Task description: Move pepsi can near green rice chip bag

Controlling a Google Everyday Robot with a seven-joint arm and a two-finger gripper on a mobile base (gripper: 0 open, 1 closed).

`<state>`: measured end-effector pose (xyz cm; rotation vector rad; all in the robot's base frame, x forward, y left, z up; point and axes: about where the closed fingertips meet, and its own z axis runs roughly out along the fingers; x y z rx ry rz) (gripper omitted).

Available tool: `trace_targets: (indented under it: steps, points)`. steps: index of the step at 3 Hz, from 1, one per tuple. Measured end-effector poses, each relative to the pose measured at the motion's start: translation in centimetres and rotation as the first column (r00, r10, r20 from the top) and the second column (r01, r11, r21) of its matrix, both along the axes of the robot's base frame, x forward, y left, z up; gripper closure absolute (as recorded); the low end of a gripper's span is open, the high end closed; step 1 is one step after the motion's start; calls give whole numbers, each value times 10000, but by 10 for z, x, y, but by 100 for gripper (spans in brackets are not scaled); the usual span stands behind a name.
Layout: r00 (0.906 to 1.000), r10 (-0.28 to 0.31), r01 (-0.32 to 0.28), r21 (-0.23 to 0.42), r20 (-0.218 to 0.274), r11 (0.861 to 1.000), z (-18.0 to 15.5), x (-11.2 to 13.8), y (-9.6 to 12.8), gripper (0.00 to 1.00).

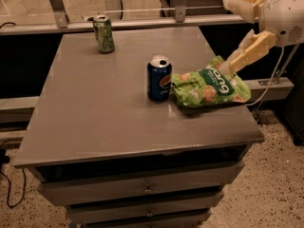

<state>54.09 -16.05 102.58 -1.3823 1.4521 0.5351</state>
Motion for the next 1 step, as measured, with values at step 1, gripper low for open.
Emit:
trace_targets:
  steps: [1]
  points:
    - [10000,1,-1,5,-11,10000,-1,0,1,0]
